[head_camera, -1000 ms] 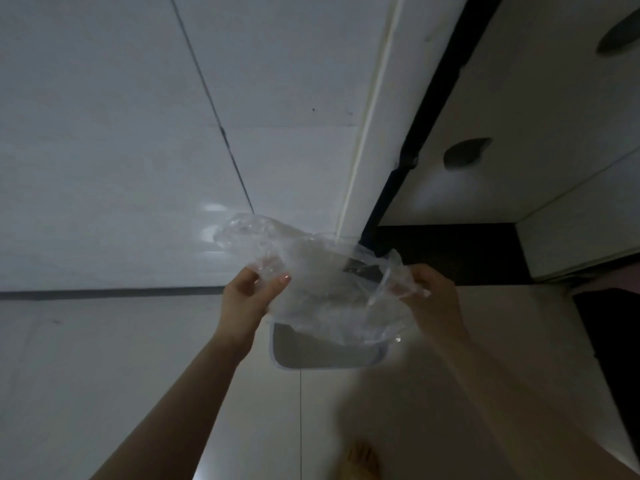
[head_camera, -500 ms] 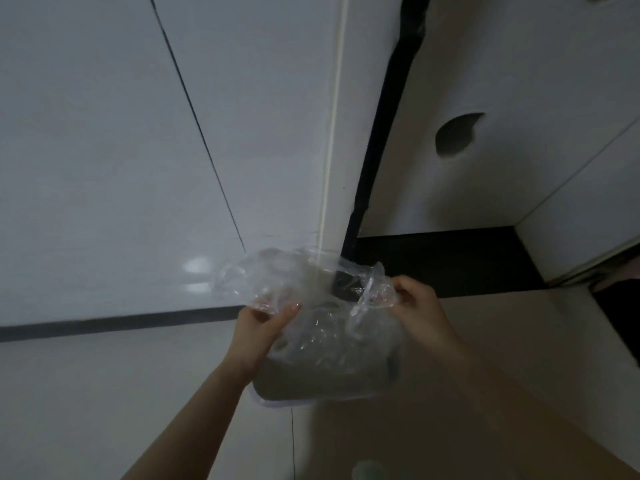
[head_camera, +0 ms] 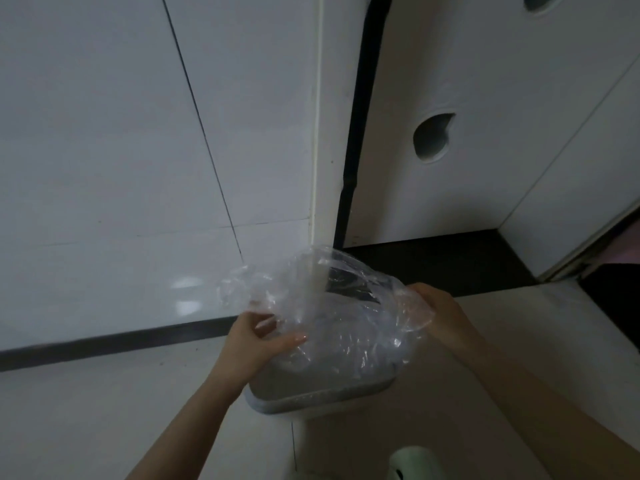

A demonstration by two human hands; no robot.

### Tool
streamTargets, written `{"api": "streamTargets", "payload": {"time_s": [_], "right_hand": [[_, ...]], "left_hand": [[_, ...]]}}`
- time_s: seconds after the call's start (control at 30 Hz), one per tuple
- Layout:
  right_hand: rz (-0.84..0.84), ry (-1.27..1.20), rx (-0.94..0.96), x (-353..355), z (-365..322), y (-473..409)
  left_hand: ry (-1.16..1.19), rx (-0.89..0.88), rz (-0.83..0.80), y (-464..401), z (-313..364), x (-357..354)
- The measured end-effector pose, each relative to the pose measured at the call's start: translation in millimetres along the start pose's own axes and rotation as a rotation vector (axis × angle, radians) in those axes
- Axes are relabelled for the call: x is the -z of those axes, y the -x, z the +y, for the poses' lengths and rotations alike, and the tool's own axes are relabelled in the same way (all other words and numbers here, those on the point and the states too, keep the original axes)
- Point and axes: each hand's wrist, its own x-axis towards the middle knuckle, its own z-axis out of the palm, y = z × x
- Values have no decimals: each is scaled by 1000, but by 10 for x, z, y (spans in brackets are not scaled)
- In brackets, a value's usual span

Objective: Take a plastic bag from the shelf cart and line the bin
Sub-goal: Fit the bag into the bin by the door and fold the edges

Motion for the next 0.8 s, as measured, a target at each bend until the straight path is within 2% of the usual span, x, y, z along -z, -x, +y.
{"api": "streamTargets", "payload": {"time_s": [0.1,0.17,0.27,0.37,0.4,0.5,0.53,0.67,0.8], "right_hand": [[-24,-124,21,36,-81,39],[-79,-171,22,120,-147,75],[-155,-229,16,325,-295,153],[-171,-303,77,494,-467,295],[-190,-249,125,493,-524,347],[-235,163,302,297,-599,388],[-243,234,334,198,-599,356],[-231,215,314,-54,-506,134],[-224,179,262,-118,-398,-32]], "left_hand": [[42,24,134,125,11,199],[4,-38,218,201,80,350],[-318,-313,260,187,247,491],[-690,-477,154,-35,415,451],[-806,-475,119,-123,454,413],[-997,-359,0,-306,475,319],[-1008,-328,-33,-337,452,306],[-940,-296,-114,-331,286,250],[-583,-157,-203,-259,161,154]]}}
